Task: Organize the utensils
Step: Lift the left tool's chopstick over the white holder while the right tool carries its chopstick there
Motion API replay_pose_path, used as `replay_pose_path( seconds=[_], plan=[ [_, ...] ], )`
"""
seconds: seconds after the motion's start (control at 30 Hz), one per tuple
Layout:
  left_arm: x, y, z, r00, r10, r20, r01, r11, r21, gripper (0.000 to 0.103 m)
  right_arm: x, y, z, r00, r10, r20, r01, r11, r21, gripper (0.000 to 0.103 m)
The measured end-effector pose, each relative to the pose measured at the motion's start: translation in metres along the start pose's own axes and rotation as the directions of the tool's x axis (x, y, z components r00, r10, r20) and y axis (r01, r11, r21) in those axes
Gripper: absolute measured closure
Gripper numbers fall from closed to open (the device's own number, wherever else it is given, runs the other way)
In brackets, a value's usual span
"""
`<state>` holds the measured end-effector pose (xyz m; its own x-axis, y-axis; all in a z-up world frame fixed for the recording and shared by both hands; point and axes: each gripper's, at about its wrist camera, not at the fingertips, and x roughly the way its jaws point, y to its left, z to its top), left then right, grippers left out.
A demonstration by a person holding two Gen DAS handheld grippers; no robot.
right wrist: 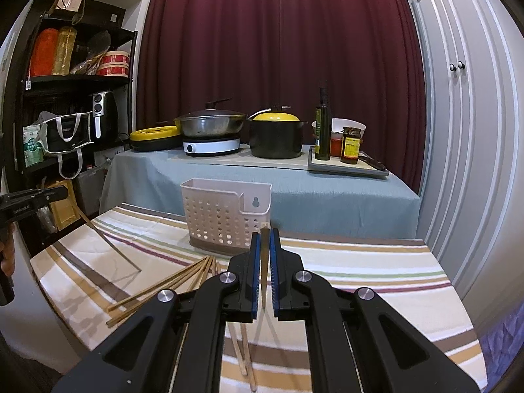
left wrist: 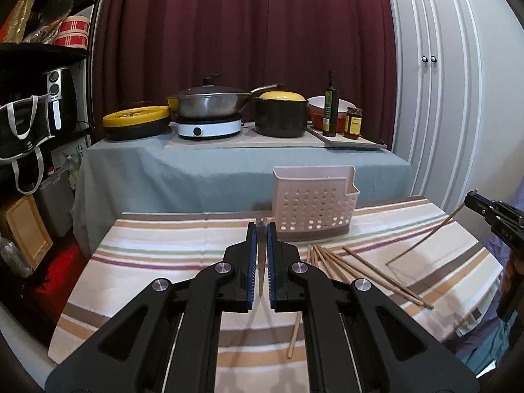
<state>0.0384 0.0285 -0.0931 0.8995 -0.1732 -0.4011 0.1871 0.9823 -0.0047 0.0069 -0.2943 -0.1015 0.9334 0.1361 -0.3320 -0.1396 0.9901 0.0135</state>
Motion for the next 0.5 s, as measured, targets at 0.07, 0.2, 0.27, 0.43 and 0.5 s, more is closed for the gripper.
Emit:
replay_pose_path(
  seconds=[0.07,0.2,0.27,0.43,0.5],
  plan=[
    [0.005,0.000,0.004,1.000,-0.001,0.009,0.001,1.000,-0.004,0.097,0.006,-0.001,0.005,1.000,-0.004,0.007,0.004,1.000,-0.004,0.097],
    [0.018,-0.001,0.013,1.000,-0.007,0.029,0.007,1.000,0.000,0.097,0.016,-0.004,0.011,1.000,0.004,0.020,-0.004,1.000,0.002,0.097],
    [0.024,-0.002,0.016,0.999,-0.010,0.035,0.010,1.000,0.004,0.097,0.022,-0.004,0.014,1.000,0.005,0.026,-0.005,1.000,0.004,0.097],
    [0.030,-0.002,0.026,0.999,-0.015,0.051,0.015,1.000,0.011,0.097,0.030,-0.006,0.023,0.999,0.012,0.036,-0.013,1.000,0.012,0.097],
    [0.031,-0.002,0.032,0.998,-0.020,0.059,0.019,1.000,0.009,0.097,0.031,-0.005,0.027,0.999,0.016,0.047,-0.017,1.000,0.011,0.097]
  ],
)
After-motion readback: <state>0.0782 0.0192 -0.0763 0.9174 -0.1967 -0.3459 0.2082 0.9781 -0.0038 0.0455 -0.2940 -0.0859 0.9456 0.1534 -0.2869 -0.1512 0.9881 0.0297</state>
